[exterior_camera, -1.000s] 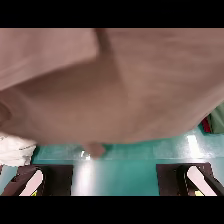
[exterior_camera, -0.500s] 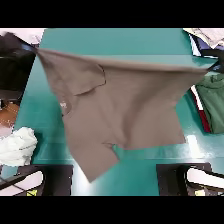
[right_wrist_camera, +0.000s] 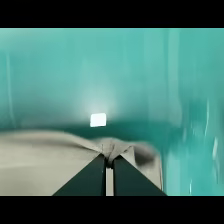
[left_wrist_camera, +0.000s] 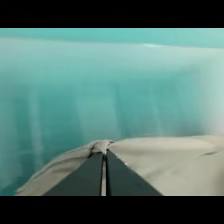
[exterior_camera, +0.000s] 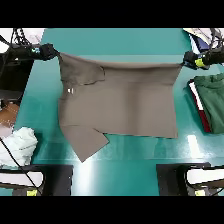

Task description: Fold the shirts.

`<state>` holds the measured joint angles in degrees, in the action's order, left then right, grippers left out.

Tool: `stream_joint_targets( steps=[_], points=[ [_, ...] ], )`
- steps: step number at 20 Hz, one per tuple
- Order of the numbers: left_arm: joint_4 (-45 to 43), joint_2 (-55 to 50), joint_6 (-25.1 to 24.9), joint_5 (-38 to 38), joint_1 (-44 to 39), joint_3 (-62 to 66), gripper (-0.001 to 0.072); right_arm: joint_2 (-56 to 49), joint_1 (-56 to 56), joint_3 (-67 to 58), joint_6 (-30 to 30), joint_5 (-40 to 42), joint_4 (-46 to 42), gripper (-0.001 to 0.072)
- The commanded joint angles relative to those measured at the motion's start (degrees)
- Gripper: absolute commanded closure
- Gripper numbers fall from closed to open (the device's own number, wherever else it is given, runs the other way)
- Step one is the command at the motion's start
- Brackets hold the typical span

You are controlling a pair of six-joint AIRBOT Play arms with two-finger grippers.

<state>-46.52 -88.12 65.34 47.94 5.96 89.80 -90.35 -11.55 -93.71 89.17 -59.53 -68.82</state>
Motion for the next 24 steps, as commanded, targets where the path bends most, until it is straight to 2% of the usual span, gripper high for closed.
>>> stream_joint_targets(
  steps=[1,4,7,8,11,18,20,21,22,24],
  points=[
    [-4.9,-1.2,-3.5,-1.7,-0.2,0.0,0.0685,-0.7,0.5,0.2,-1.4,6.6,-0.4,0.0695],
    [-12.0,-1.3,-3.4,4.9,-0.2,0.0,0.0685,-0.7,1.2,0.2,-3.0,0.8,-2.0,0.0695],
    [-16.9,-1.6,-3.4,13.2,-0.2,-0.2,0.0685,-0.1,4.0,2.1,-3.1,-7.2,-12.6,0.0696],
    [-17.6,-2.2,-3.4,16.5,-0.2,-0.2,0.0684,1.0,4.8,4.4,-3.0,-8.4,-15.3,0.0696],
    [-18.6,-4.5,-3.4,23.8,-0.2,-0.4,0.0685,4.5,6.3,13.5,-2.6,-7.7,-15.7,0.0696],
    [-18.8,-5.1,-2.7,23.0,-0.2,-9.1,0.0684,7.1,7.5,26.5,-2.0,-2.3,-11.9,0.0691],
    [-19.2,-5.1,0.4,23.5,-0.2,-9.3,0.0682,7.1,7.4,27.4,-1.9,-1.7,-10.1,0.069],
    [-19.3,-5.1,2.1,23.7,-0.2,-9.3,0.0649,7.1,7.4,27.3,-2.0,-2.0,-9.5,0.0688],
    [-19.5,-5.1,2.3,23.9,-0.2,-9.3,0.0648,7.1,7.4,27.0,-2.0,-2.6,-8.5,0.0637],
    [-19.5,-5.1,2.4,25.6,-0.1,-9.3,0.0648,7.2,7.2,25.4,-2.0,-5.2,-7.2,0.028]
  ],
)
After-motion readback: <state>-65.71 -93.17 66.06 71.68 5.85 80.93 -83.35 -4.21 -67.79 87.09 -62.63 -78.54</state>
